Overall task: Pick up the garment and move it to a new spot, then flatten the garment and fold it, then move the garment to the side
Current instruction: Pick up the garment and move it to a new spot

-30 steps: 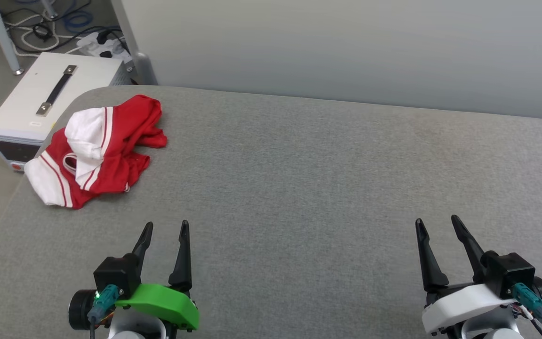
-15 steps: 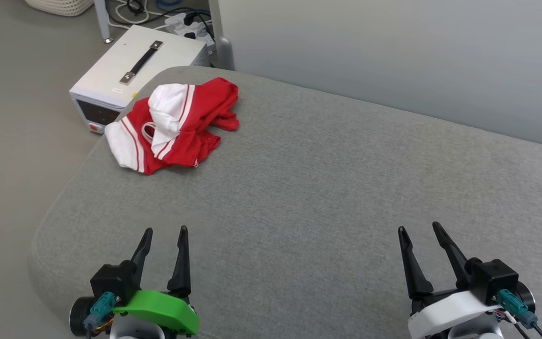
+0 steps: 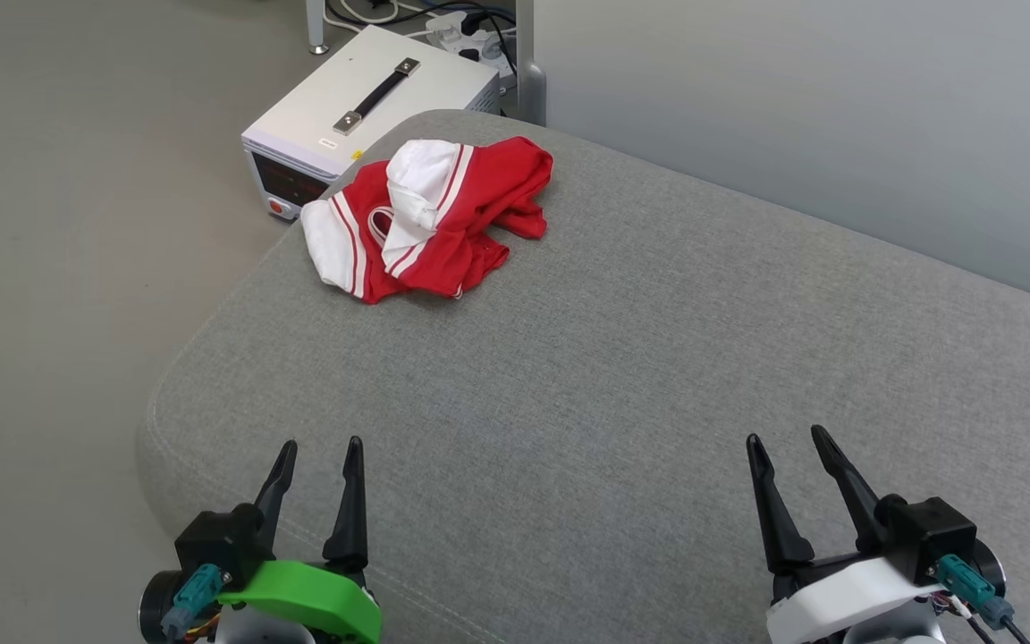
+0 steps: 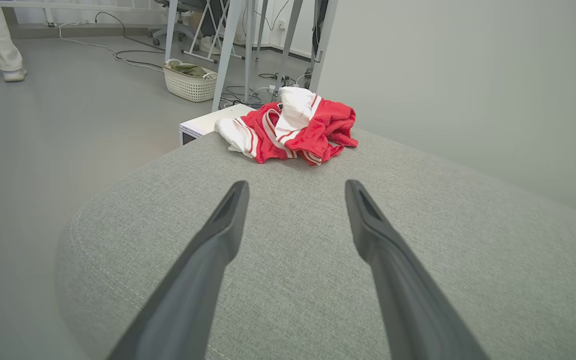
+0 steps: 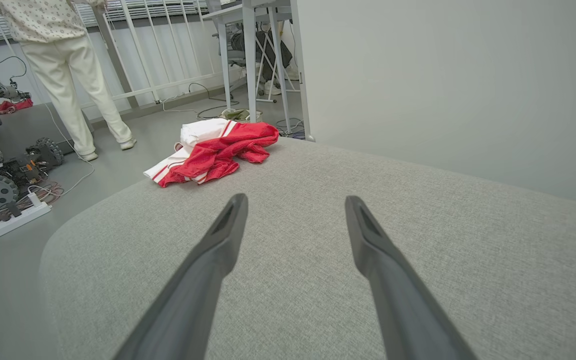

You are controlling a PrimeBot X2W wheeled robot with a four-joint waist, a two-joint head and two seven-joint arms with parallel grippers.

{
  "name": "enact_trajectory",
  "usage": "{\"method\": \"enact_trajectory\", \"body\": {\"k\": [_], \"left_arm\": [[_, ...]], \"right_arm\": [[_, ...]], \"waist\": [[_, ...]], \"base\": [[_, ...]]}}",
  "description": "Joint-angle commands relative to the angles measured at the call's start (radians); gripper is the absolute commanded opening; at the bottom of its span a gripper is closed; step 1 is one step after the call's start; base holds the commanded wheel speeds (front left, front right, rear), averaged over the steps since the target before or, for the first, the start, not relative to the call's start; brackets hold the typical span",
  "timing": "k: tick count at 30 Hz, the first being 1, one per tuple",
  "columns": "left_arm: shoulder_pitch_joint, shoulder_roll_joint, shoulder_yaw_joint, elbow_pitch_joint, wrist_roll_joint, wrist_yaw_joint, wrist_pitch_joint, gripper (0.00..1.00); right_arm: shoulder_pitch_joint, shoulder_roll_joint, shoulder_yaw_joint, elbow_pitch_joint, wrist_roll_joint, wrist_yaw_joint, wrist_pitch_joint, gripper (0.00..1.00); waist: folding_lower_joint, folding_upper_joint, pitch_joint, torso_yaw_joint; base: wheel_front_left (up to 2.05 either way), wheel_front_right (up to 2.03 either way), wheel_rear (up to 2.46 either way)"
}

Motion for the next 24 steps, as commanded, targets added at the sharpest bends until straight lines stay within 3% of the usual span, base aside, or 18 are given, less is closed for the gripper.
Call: {"method": "enact_trajectory", "body": {"k": [1,9,15,18,21,23,24], "left_arm": [[0.015,-0.004,0.002,-0.003,-0.007,-0.008,-0.006,1.00],[-0.001,-0.004,0.029,-0.029,-0.039,0.000,-0.006,1.00],[-0.109,0.018,0.057,0.041,-0.047,-0.027,-0.006,1.00],[-0.227,0.075,0.043,0.133,-0.075,-0.034,0.008,1.00],[-0.355,0.138,0.027,0.205,-0.108,-0.036,0.089,1.00],[-0.440,0.197,-0.005,0.243,-0.136,-0.036,0.160,1.00],[-0.518,0.264,-0.044,0.272,-0.165,-0.036,0.225,1.00]], "right_arm": [[0.011,0.000,0.002,0.002,0.005,-0.001,-0.010,1.00],[-0.006,-0.007,0.012,-0.009,-0.038,-0.001,-0.010,1.00],[-0.051,-0.047,0.031,-0.050,-0.079,-0.001,-0.010,1.00],[-0.077,-0.069,0.027,-0.084,-0.094,-0.001,-0.005,1.00],[-0.101,-0.086,0.026,-0.127,-0.103,-0.001,0.015,1.00],[-0.119,-0.095,0.033,-0.158,-0.109,-0.001,0.032,1.00],[-0.133,-0.102,0.037,-0.183,-0.113,-0.001,0.046,1.00]], "waist": [[-0.0001,0.0000,0.001,0.004],[-0.0001,0.0000,0.061,-0.038],[-0.0001,0.0000,0.169,-0.100],[-0.0001,0.0000,0.231,-0.131],[-0.0001,0.0000,0.295,-0.162],[-0.0001,0.0000,0.338,-0.187],[-0.0001,0.0000,0.373,-0.210]], "base": [[0.00,0.00,0.00],[0.00,0.00,0.00],[0.00,0.00,0.00],[0.00,0.00,0.00],[0.00,0.00,0.00],[0.00,0.00,0.00],[0.00,0.00,0.00]]}}
